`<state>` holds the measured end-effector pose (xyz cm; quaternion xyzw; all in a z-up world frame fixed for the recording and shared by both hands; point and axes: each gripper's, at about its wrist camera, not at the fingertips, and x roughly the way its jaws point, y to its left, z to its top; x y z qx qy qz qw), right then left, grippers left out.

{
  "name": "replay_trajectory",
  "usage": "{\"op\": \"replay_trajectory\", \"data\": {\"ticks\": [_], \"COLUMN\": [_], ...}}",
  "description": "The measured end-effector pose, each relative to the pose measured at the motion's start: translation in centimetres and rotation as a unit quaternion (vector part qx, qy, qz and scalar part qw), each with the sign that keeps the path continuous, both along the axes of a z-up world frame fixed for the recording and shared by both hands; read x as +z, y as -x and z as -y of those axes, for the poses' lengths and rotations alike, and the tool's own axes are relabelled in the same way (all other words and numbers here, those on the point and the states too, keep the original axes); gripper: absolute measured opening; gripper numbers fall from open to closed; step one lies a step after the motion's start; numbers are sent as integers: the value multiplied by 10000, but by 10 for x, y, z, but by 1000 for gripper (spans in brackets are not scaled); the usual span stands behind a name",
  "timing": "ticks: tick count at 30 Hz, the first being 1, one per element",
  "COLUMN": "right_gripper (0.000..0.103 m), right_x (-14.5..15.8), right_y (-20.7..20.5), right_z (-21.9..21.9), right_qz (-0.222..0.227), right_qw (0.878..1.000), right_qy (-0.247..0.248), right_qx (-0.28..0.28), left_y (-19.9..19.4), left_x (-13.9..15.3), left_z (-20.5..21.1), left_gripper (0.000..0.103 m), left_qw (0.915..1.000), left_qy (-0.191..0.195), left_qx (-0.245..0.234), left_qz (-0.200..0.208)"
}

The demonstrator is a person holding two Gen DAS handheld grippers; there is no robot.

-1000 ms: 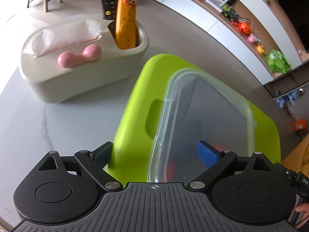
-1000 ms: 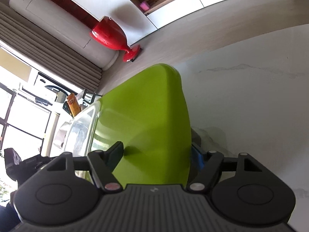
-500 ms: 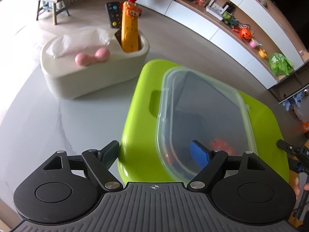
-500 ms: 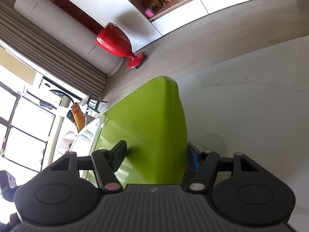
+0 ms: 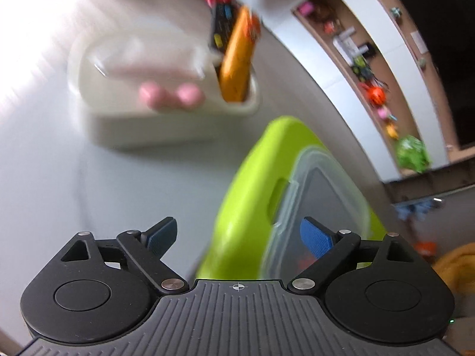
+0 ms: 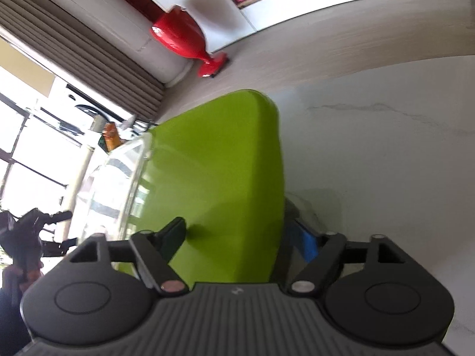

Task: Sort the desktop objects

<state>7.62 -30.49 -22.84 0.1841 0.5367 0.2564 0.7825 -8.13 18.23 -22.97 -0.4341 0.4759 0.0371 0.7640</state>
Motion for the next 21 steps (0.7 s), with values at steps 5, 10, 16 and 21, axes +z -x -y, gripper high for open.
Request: {"op": "replay_trajectory", "data": {"ticks": [5,10,16,21], "right_gripper": [80,83,49,49], "right_x": [22,28,-2,6], "right_y": [-10,-53,-89,-67], "right_z": [16,22,0,2], "right_qz": [168,482,94,252], "right_qw": [9997,9979,9990,9981], "right_qy": [49,-93,-385,-362], "right_qx": [-182,-414,-218,-437], "left_y": [-22,-29,-38,-46], "left_x": [-9,-9,4,19], "left_z": [18,26,31,33], "left_gripper": [94,95,92,92], "left_qw": [9988,9980,9960,9943], "left_qy": [-198,-245,-516,-596], "left_qx": [-437,-577,-714,-882], "left_qz": [-113,-95,-109,-76]}}
